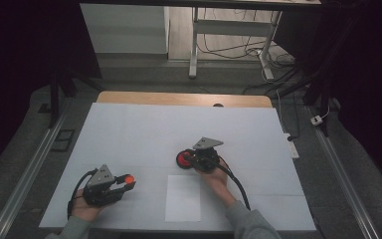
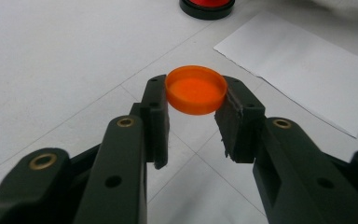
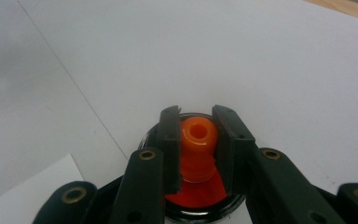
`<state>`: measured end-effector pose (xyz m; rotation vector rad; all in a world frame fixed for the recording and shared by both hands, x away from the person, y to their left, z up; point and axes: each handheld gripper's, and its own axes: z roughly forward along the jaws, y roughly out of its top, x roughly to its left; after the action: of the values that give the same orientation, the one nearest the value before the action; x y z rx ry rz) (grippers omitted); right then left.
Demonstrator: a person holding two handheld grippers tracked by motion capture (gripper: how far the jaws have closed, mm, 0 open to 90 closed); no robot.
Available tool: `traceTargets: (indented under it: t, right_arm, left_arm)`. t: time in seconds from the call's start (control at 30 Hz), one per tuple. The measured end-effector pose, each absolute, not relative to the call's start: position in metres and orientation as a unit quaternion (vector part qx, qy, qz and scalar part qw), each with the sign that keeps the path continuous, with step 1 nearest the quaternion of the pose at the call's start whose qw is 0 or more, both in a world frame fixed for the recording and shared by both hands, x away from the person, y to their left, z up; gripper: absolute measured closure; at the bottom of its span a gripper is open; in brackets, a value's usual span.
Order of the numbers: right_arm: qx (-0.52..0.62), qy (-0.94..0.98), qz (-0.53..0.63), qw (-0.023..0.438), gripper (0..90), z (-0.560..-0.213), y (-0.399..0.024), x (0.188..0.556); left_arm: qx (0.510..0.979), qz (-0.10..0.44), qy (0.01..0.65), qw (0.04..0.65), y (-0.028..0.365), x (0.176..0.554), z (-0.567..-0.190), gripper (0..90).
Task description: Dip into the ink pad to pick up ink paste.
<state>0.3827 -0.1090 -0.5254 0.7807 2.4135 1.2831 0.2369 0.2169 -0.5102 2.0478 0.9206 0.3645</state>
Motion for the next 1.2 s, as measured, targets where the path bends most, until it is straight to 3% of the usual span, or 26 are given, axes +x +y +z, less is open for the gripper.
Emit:
traceTargets:
  t: [1.2]
  right_arm:
    - [0.265,0.831,0.464,0.157,73.1,-0.5311,-0.1131,0.3798]
  left_arm:
    - [0.817,0.145,0.367,0.421,0.2179,0.2363,-0.5098,64.9]
